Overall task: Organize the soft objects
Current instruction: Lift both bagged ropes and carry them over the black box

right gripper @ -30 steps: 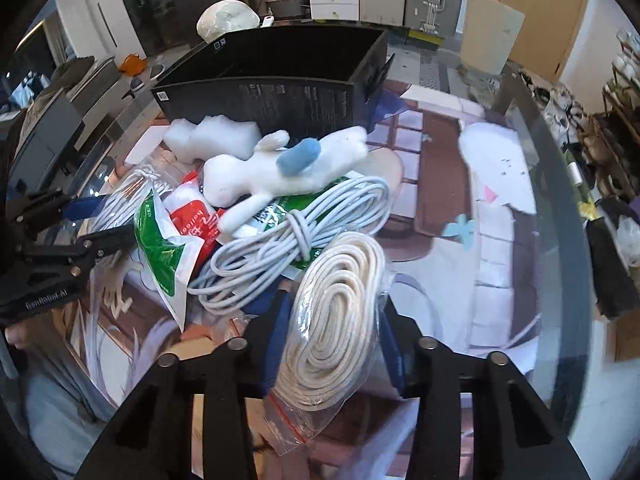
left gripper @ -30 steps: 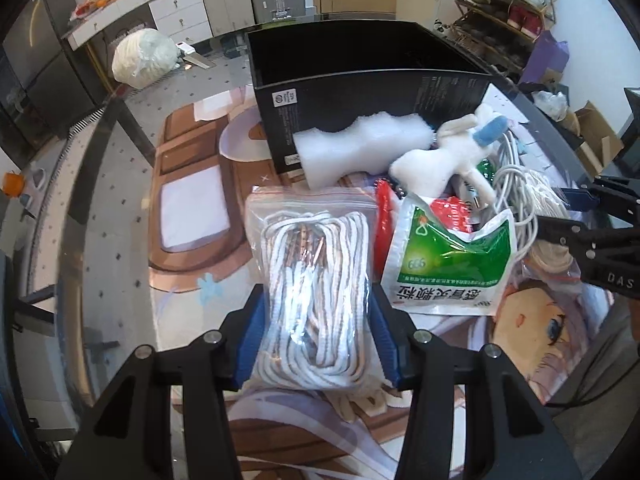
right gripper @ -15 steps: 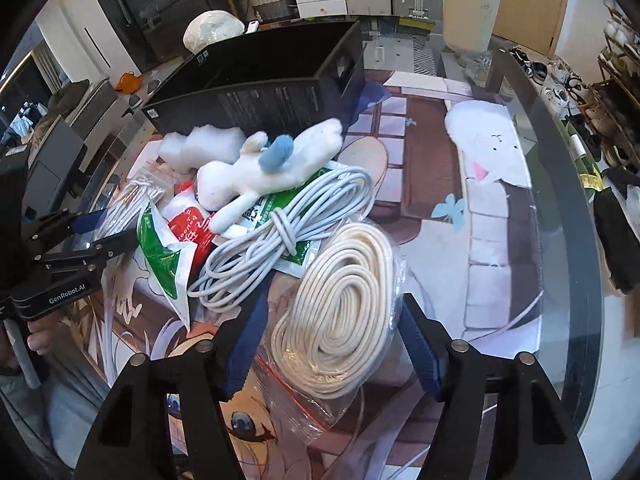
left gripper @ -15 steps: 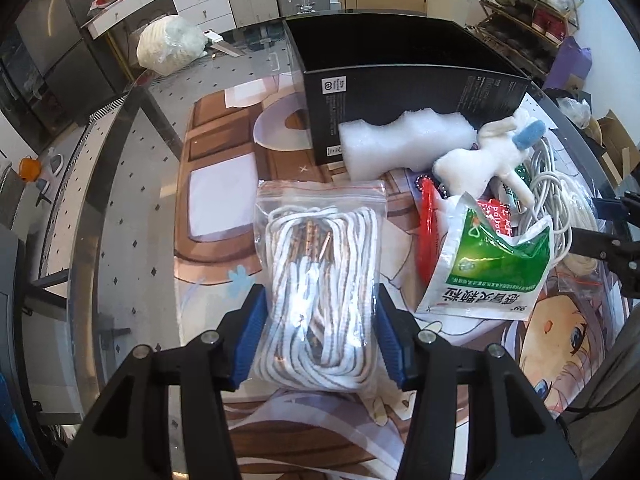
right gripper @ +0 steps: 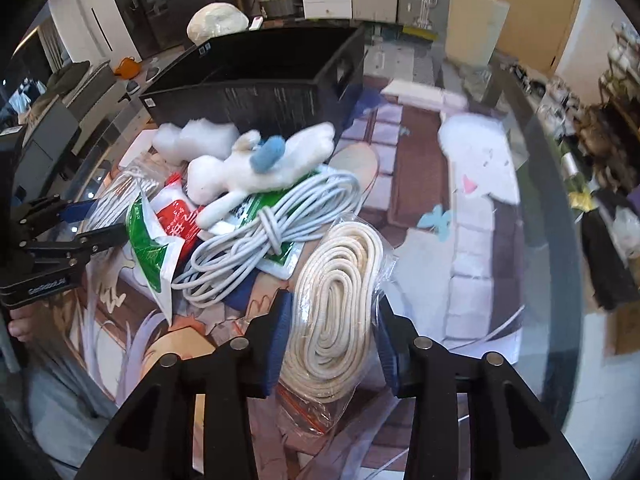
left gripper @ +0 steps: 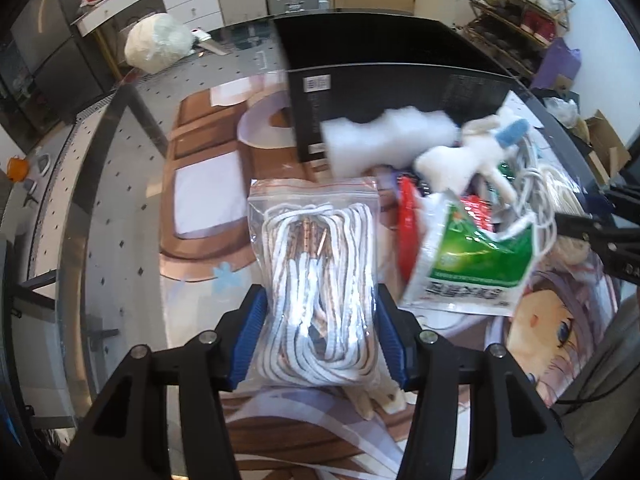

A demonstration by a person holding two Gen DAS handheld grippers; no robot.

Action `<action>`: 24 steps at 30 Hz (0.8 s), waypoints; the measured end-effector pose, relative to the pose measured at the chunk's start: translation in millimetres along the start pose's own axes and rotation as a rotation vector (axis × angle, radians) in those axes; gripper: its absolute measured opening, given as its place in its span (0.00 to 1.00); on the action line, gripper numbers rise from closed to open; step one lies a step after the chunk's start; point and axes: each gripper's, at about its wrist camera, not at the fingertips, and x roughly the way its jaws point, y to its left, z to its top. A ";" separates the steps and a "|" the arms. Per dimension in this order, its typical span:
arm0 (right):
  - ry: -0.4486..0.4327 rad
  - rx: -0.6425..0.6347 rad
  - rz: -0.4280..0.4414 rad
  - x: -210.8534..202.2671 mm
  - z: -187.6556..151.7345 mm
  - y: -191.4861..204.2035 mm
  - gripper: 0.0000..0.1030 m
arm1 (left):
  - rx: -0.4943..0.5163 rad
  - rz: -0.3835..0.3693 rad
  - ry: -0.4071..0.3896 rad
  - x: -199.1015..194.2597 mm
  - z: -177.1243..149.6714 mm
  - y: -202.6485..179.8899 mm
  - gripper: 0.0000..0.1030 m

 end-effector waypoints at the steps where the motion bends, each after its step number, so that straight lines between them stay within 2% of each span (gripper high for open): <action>1: 0.002 -0.001 0.003 0.8 0.7 0.7 0.46 | -0.004 0.007 0.002 1.2 0.1 1.0 0.62; 2: 0.005 -0.004 0.001 1.6 0.7 1.9 0.54 | -0.009 0.022 0.004 2.4 0.1 2.4 0.65; 3: 0.012 -0.010 0.004 3.0 0.4 3.9 0.57 | -0.009 0.039 0.001 2.8 0.1 2.9 0.65; 7: 0.017 -0.030 0.015 5.7 -1.2 8.9 0.57 | 0.002 0.052 0.000 4.1 -2.4 1.2 0.66; 8: 0.017 -0.029 0.018 5.6 -1.3 8.4 0.56 | 0.004 0.054 -0.003 4.2 -2.1 1.0 0.64; 9: 0.017 -0.026 0.020 5.3 -1.3 7.7 0.50 | 0.008 0.058 -0.002 4.6 -1.7 0.5 0.60; 10: 0.011 -0.023 0.017 3.8 -1.2 6.5 0.45 | 0.011 0.059 -0.001 4.7 -1.7 0.1 0.46; 12: 0.002 -0.032 0.011 1.4 -1.0 6.8 0.37 | 0.019 0.010 -0.001 3.3 -1.8 -1.2 0.42; 14: -0.006 -0.048 -0.004 0.5 -0.8 9.4 0.35 | 0.043 0.022 -0.007 1.4 -2.4 -6.1 0.36; 17: -0.029 -0.050 -0.008 -4.3 1.1 9.6 0.33 | 0.062 0.029 -0.038 -4.8 -3.3 -9.9 0.35; 24: -0.165 -0.039 0.008 -33.4 6.1 8.5 0.33 | 0.064 0.034 -0.159 -30.6 1.0 -6.4 0.35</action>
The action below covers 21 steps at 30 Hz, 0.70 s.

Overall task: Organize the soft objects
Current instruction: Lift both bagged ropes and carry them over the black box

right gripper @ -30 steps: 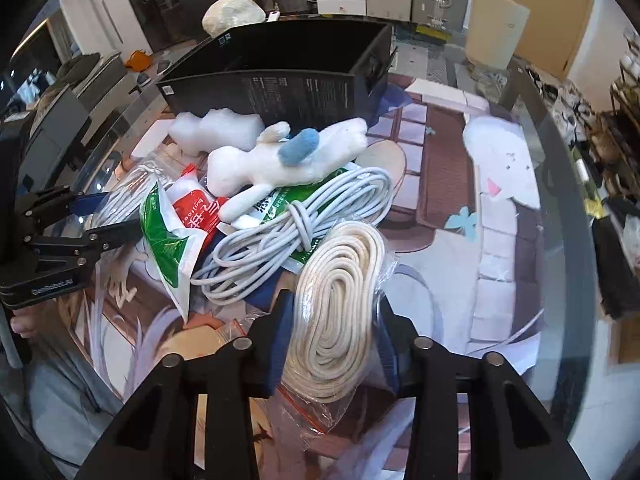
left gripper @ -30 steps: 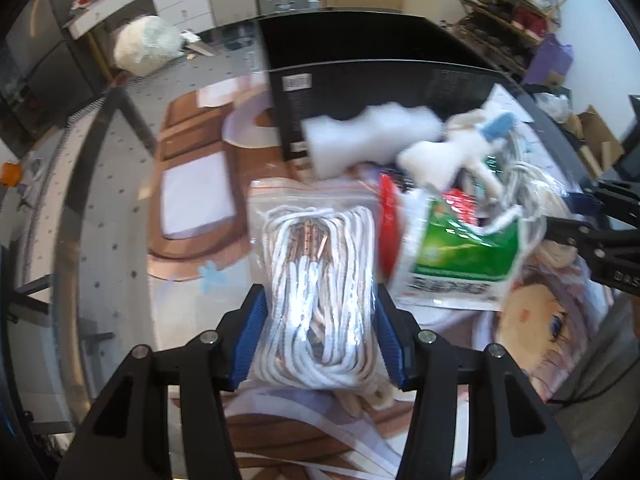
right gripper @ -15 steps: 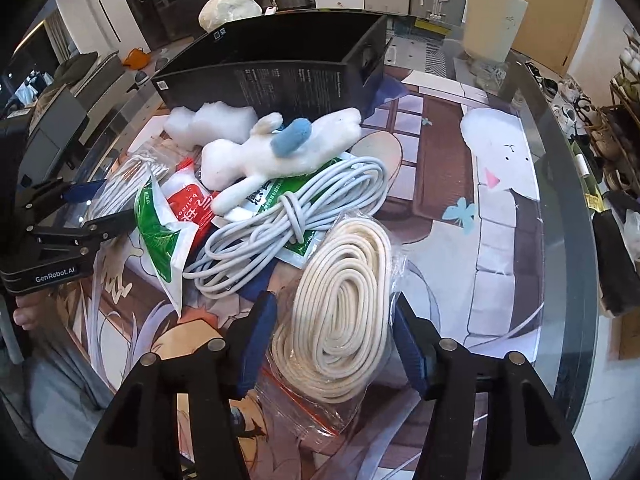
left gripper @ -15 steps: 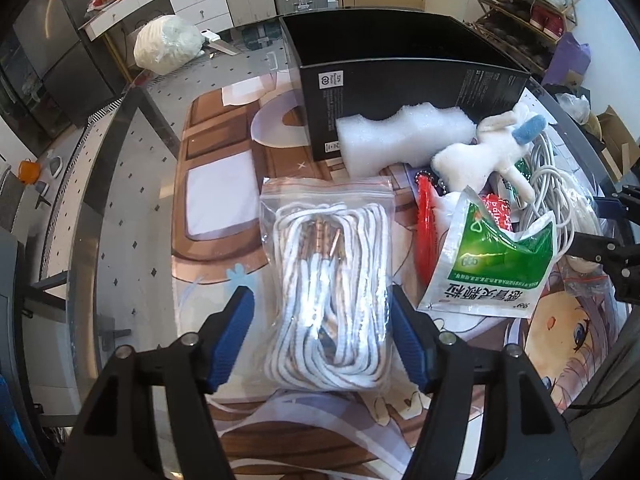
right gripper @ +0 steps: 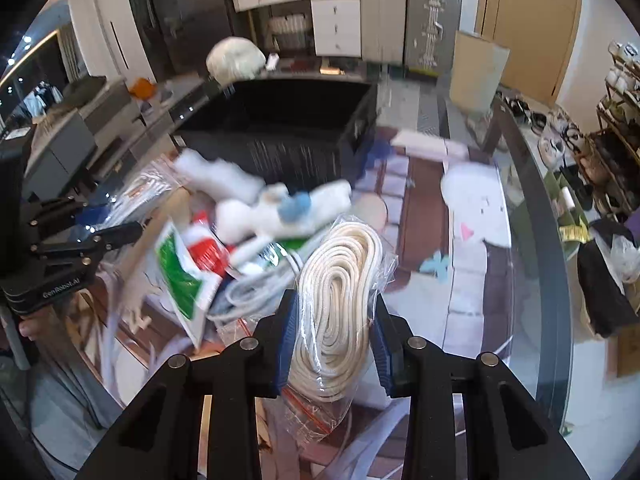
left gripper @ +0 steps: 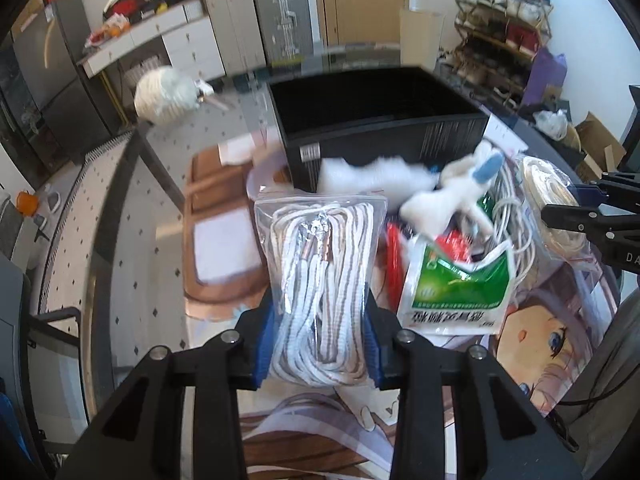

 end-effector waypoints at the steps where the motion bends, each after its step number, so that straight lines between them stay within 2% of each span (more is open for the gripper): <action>1: -0.022 -0.004 0.006 -3.8 0.7 2.0 0.33 | -0.001 -0.001 -0.014 -2.1 1.2 0.7 0.35; 7: -0.199 -0.069 0.033 -38.2 2.7 22.6 0.33 | 0.011 -0.010 -0.145 -25.9 7.0 -2.1 0.35; 13: -0.379 -0.111 0.054 -73.6 -2.0 37.3 0.33 | 0.032 0.007 -0.369 -66.7 6.7 -4.5 0.35; 18: -0.531 -0.132 0.057 -102.7 -10.3 46.7 0.33 | 0.038 0.031 -0.518 -91.1 3.2 -1.4 0.35; 21: -0.609 -0.151 0.043 -117.4 -16.5 54.1 0.33 | 0.038 0.039 -0.575 -102.2 -0.9 -1.5 0.35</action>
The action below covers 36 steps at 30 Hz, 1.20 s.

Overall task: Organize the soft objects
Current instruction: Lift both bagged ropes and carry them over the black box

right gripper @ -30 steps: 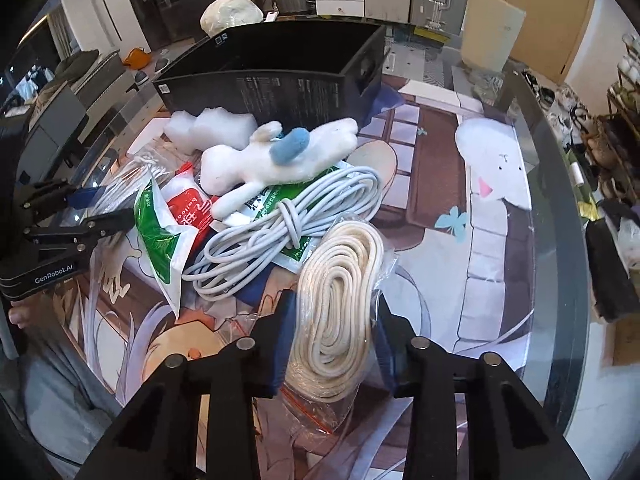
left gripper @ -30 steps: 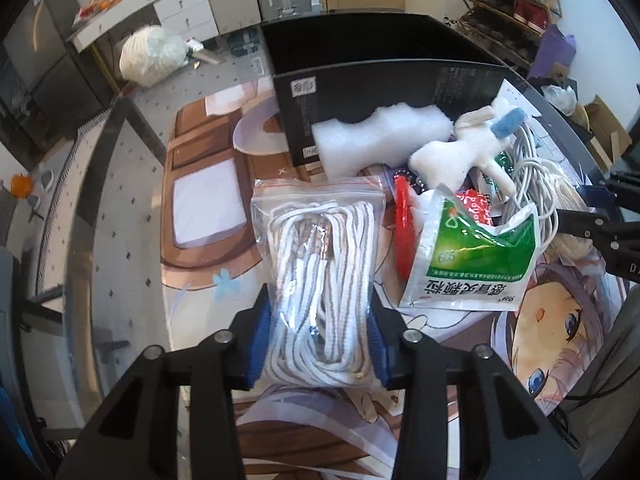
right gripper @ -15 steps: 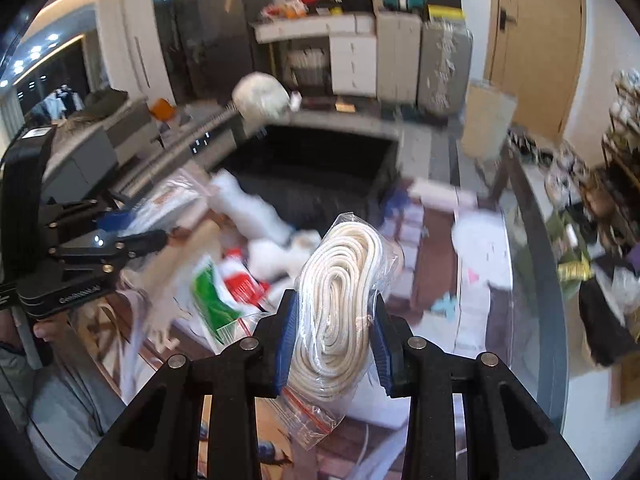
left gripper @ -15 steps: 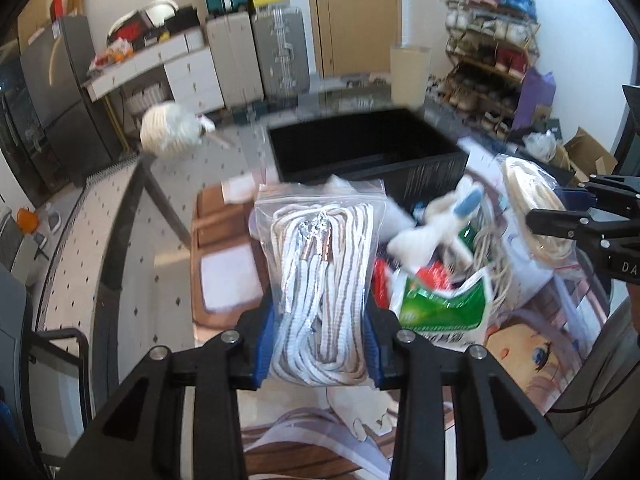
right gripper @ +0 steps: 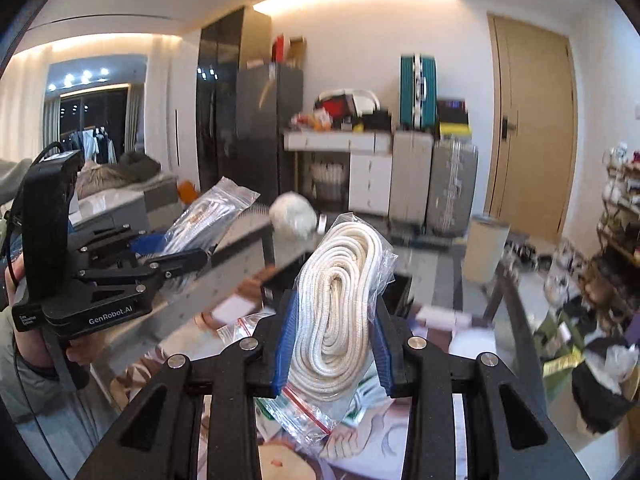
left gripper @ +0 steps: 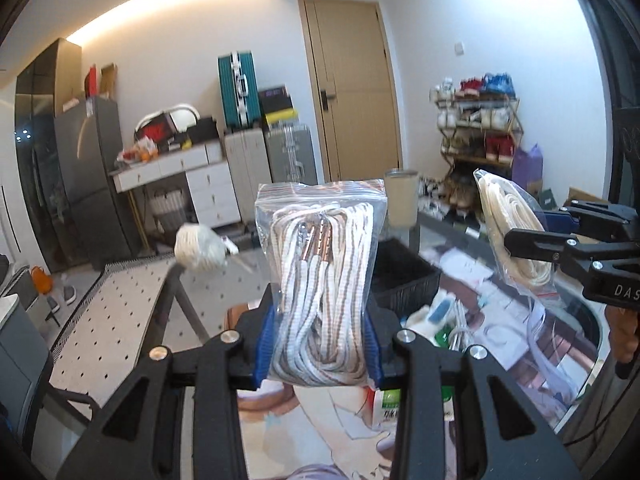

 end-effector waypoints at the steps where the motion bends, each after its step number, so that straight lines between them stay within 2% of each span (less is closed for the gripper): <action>1: -0.019 -0.007 0.002 -4.0 1.0 2.6 0.33 | 0.000 -0.006 -0.018 -2.8 1.6 0.6 0.35; 7: -0.094 -0.019 0.001 -19.7 6.1 9.4 0.33 | -0.011 -0.024 -0.031 -4.5 2.0 3.7 0.35; 11: -0.103 0.023 0.013 -17.1 11.5 9.6 0.33 | -0.010 -0.018 -0.080 -9.4 10.1 -0.3 0.36; 17: -0.163 -0.003 0.010 -4.8 33.7 13.2 0.33 | -0.047 -0.039 -0.128 1.9 31.7 5.1 0.36; 30: -0.198 0.002 -0.016 51.6 80.9 8.6 0.33 | -0.121 -0.039 -0.166 51.4 65.7 28.4 0.36; 36: -0.148 0.032 -0.024 92.2 91.4 -4.2 0.33 | -0.148 -0.032 -0.146 81.1 71.1 31.6 0.36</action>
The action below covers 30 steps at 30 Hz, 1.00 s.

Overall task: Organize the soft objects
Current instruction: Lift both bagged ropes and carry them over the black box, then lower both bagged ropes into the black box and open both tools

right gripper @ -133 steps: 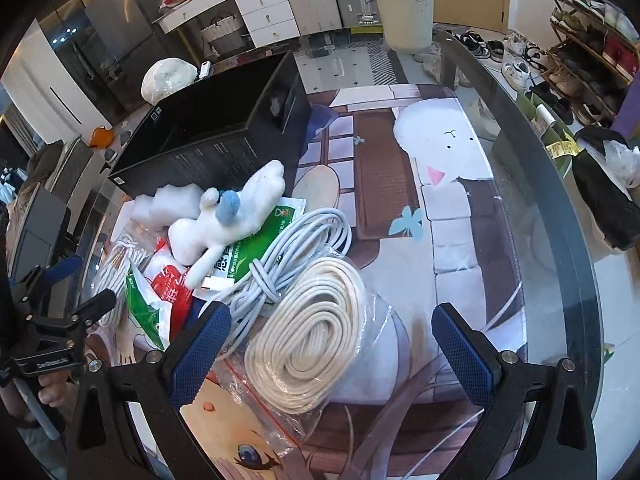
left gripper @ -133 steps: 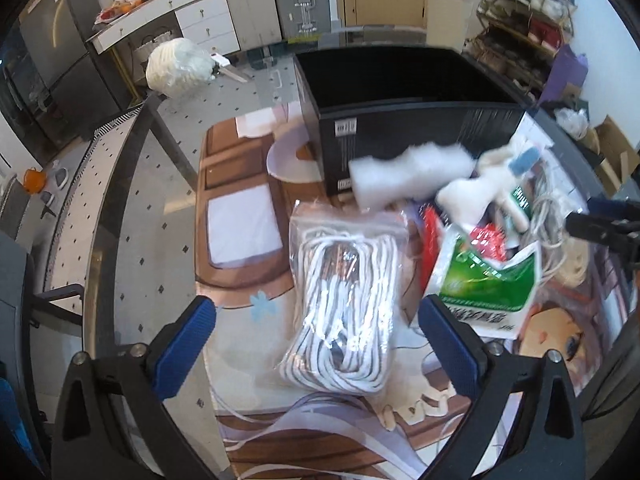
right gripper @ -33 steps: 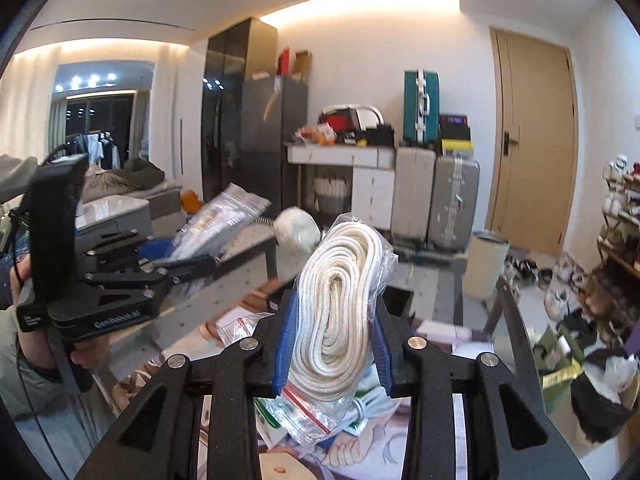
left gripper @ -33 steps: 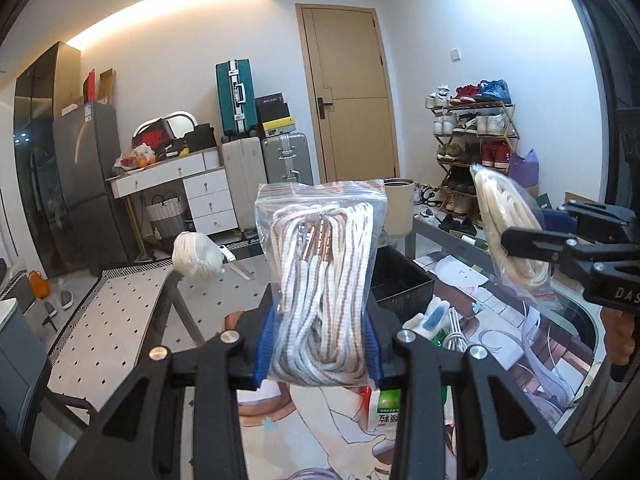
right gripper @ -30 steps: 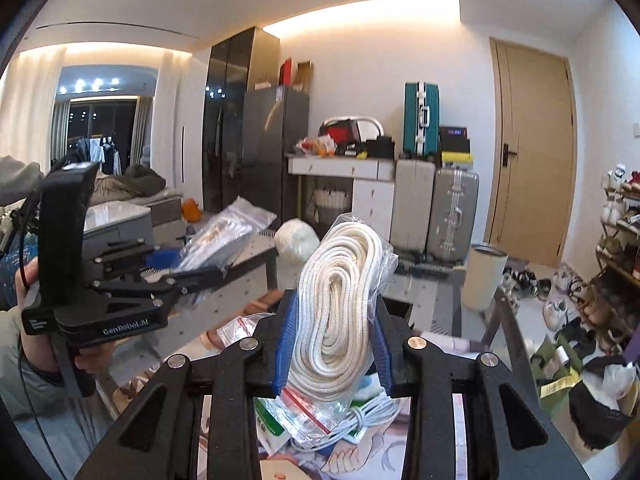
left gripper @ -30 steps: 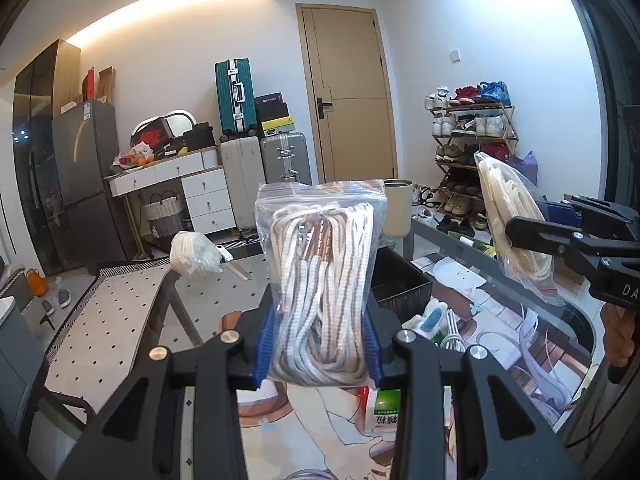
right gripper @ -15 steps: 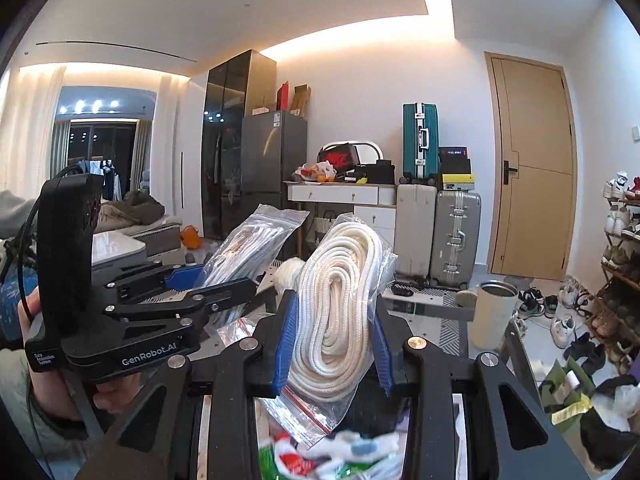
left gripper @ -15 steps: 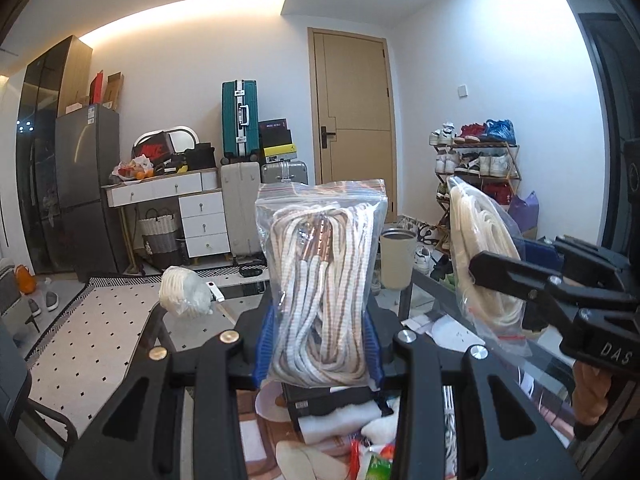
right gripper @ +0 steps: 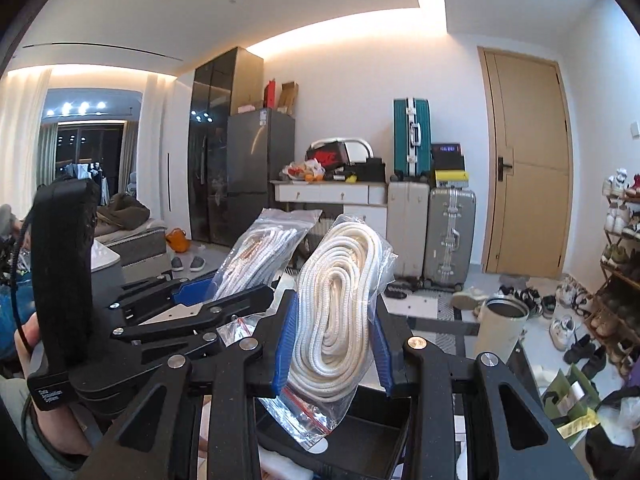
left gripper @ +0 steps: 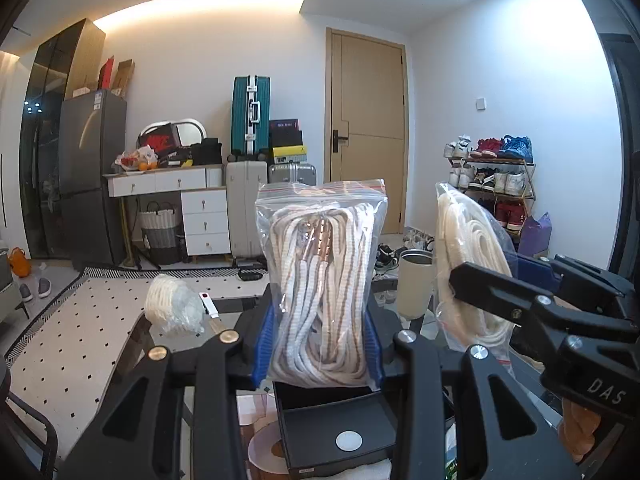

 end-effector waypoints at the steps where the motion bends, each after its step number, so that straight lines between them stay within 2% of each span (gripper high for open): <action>1: 0.018 0.012 0.000 6.8 -1.4 -2.7 0.33 | -0.006 -0.002 0.017 6.2 -0.6 0.6 0.36; 6: 0.143 0.114 0.031 46.2 0.2 -30.0 0.33 | -0.069 -0.021 0.141 31.1 -6.0 4.6 0.36; 9: 0.208 0.120 0.026 63.9 -4.8 -37.1 0.33 | -0.085 -0.038 0.211 44.7 -10.5 4.5 0.36; 16: 0.392 0.155 0.010 106.1 -38.1 -45.6 0.33 | -0.076 -0.046 0.408 77.0 -36.1 -3.2 0.35; 20: 0.489 0.197 0.006 127.3 -59.0 -57.8 0.33 | -0.068 -0.038 0.478 87.0 -47.6 -5.8 0.35; 30: 0.638 0.202 0.009 158.1 -94.8 -73.5 0.33 | -0.013 -0.012 0.606 101.6 -75.8 -15.9 0.35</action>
